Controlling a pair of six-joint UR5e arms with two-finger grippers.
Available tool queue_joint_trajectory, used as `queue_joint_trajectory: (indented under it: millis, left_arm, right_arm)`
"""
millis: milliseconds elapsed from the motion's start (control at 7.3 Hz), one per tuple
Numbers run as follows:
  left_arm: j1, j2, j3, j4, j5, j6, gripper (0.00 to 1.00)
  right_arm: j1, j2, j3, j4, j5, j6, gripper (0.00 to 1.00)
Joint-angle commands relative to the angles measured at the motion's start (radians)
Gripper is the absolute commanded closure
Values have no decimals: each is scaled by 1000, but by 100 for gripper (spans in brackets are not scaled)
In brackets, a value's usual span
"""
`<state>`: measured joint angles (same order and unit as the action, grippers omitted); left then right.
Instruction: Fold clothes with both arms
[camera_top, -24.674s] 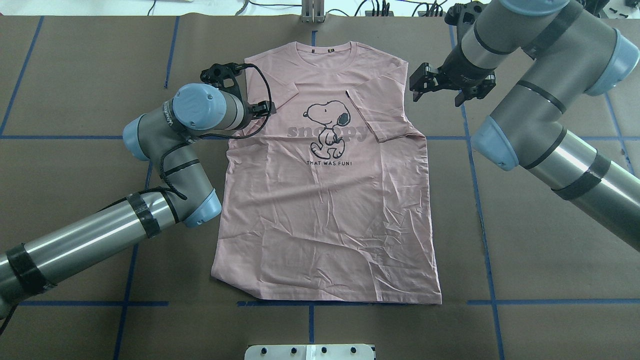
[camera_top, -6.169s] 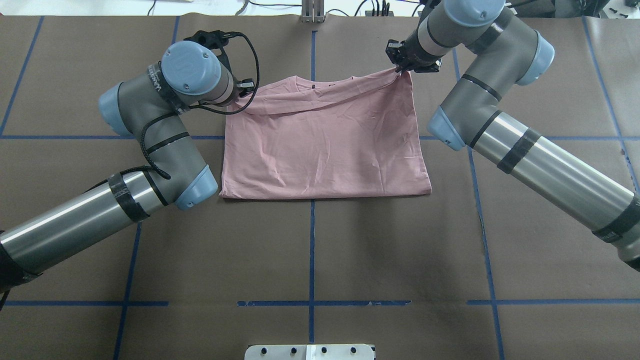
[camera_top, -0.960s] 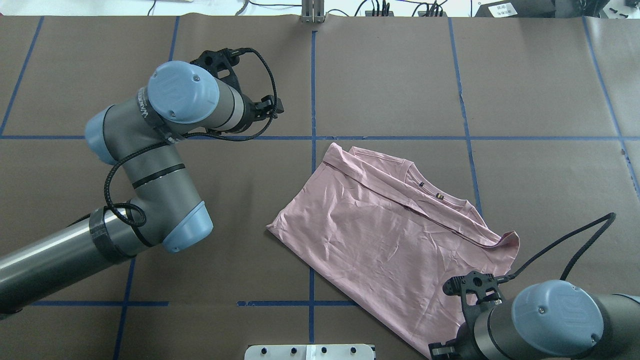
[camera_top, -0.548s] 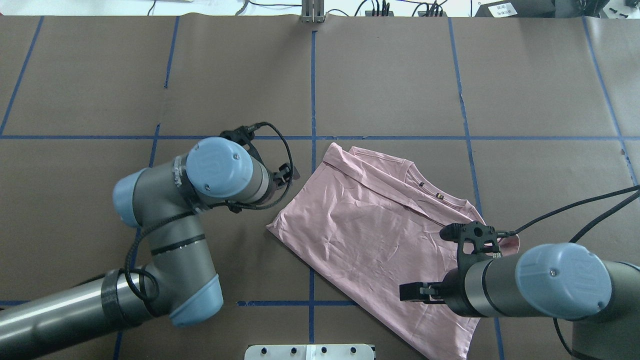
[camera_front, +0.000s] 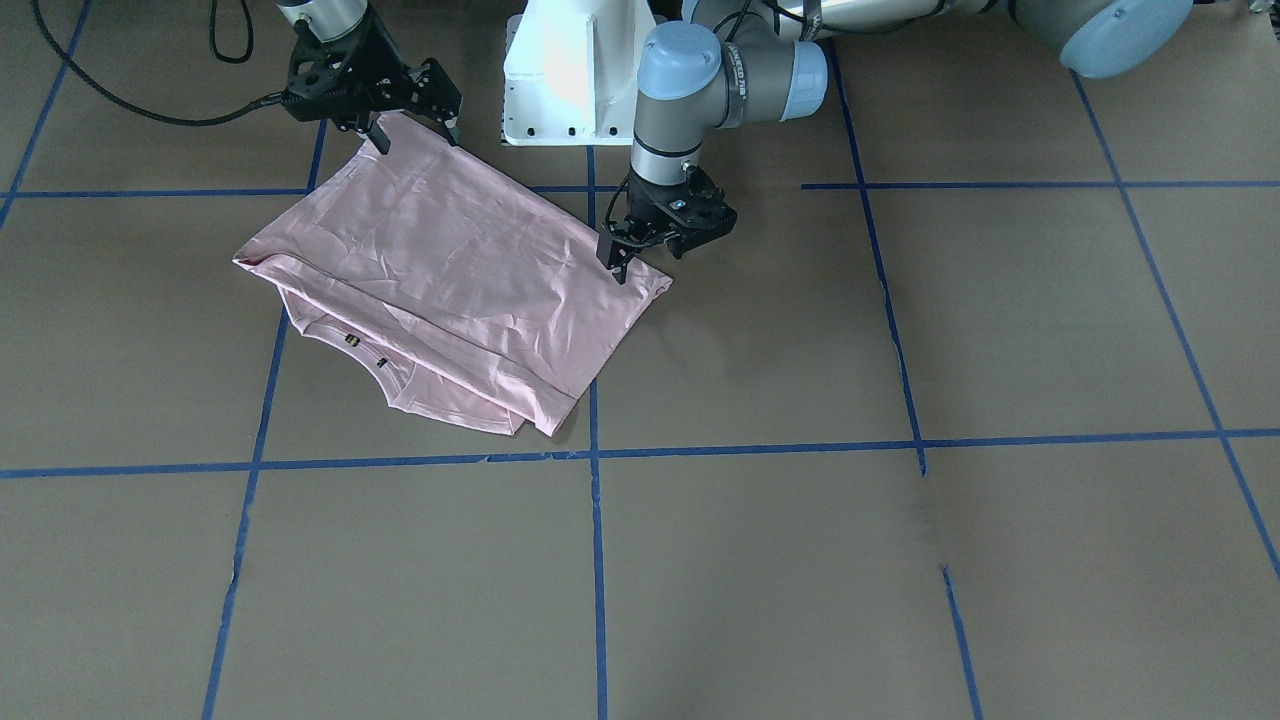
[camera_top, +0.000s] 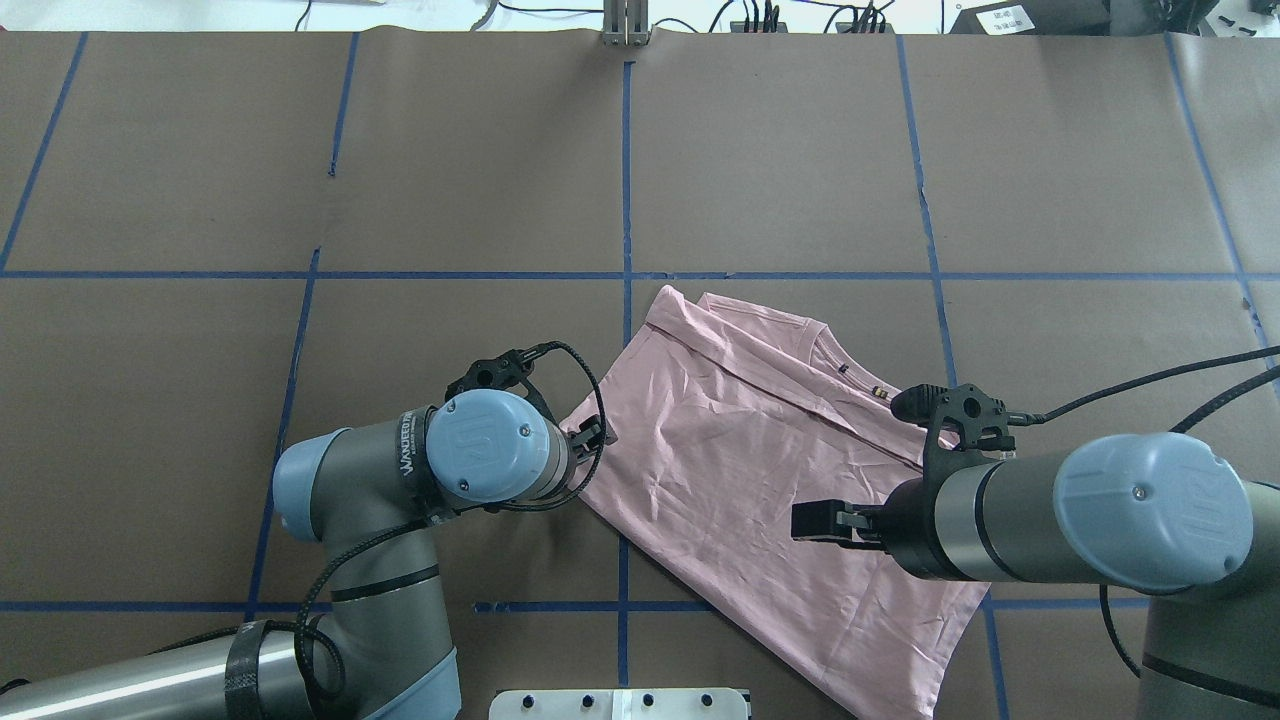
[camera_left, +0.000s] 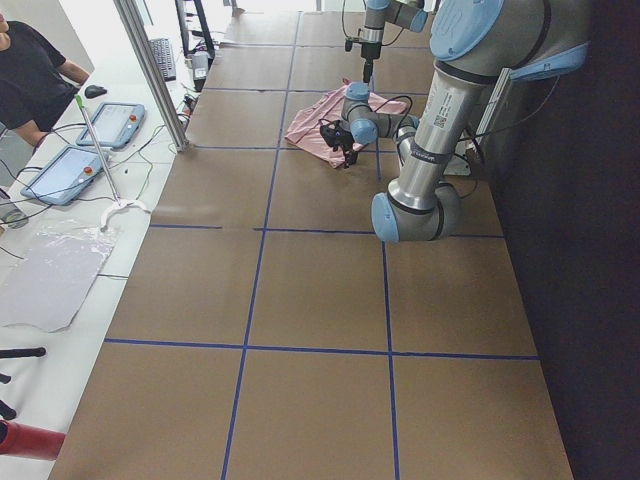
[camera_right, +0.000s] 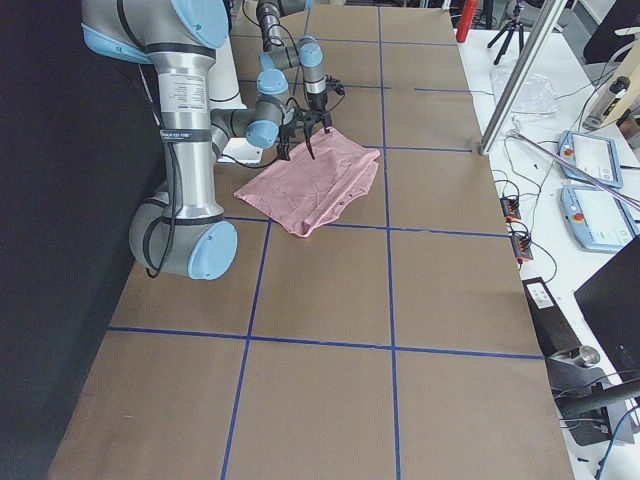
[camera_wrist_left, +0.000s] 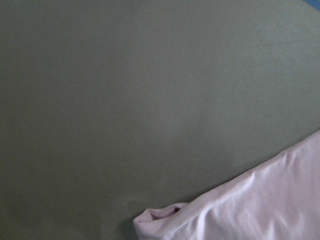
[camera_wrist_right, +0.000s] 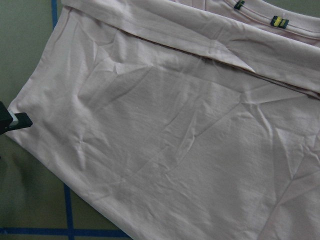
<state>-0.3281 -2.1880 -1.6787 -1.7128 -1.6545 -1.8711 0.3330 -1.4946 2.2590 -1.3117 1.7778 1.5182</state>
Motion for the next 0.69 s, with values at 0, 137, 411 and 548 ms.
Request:
queue_joint_trajectory:
  millis: [0,137,411,548]
  left_arm:
    - [3,-4,2,19,8,0,9]
    - [0,-6,10,19,16,0,11]
    - [-6,-7,13,19,37,3,14]
    - [-6,-7,13,19,42,6,21]
  right_arm:
    - [8,2,1,0,2,0,0]
    - [8,2,1,0,2,0,0]
    - [11,1,1,0,-1,0,0]
    - [9,1,1,0,-4,0,0]
